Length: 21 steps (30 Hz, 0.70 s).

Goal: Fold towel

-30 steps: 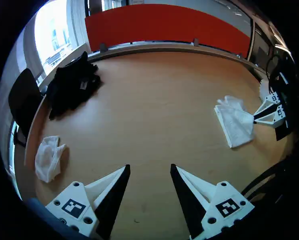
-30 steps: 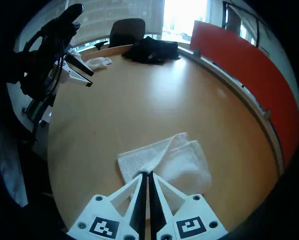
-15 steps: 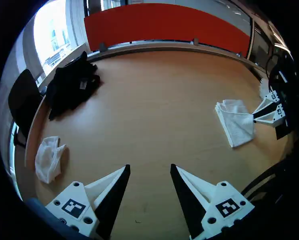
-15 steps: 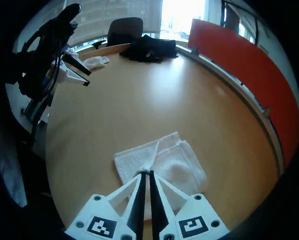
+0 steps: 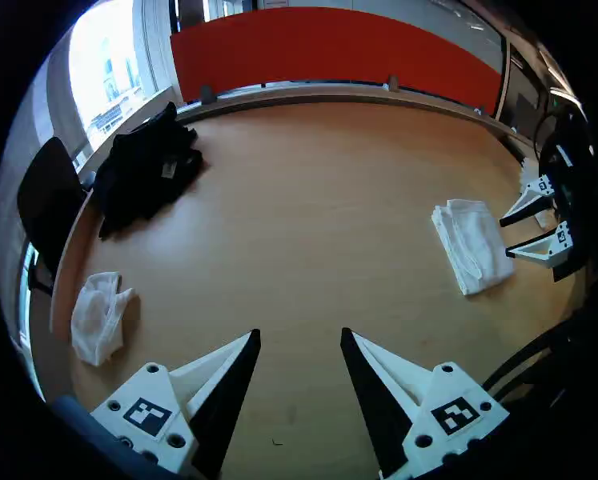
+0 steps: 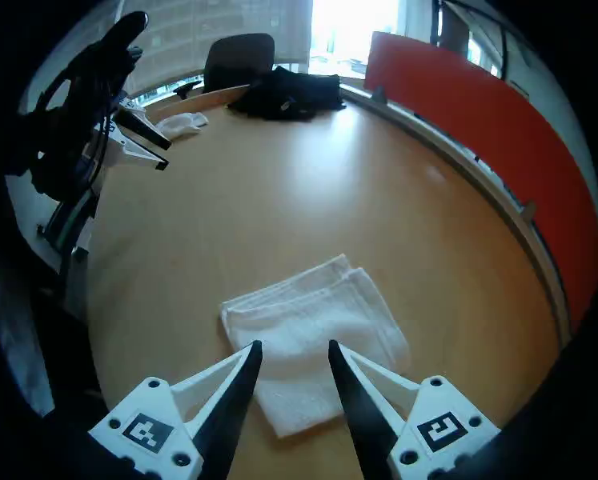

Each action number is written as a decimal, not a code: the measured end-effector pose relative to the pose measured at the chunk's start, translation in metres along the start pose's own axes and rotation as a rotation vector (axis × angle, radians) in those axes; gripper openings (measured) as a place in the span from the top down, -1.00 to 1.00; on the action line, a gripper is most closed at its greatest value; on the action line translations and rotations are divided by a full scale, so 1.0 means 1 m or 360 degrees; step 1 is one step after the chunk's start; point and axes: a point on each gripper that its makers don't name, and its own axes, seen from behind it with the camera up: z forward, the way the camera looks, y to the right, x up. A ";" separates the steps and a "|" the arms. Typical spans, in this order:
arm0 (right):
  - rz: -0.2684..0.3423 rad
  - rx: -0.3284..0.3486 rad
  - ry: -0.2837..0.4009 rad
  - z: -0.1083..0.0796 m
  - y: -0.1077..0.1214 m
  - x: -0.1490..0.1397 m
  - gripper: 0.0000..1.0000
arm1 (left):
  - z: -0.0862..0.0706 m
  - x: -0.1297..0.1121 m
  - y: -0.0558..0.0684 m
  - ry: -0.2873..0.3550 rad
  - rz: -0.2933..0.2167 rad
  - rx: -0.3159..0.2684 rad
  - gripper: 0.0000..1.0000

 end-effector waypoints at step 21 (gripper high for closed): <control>0.0146 -0.0067 -0.0082 -0.013 0.001 -0.050 -0.28 | 0.000 0.001 0.002 0.0003 0.0009 -0.0001 -0.47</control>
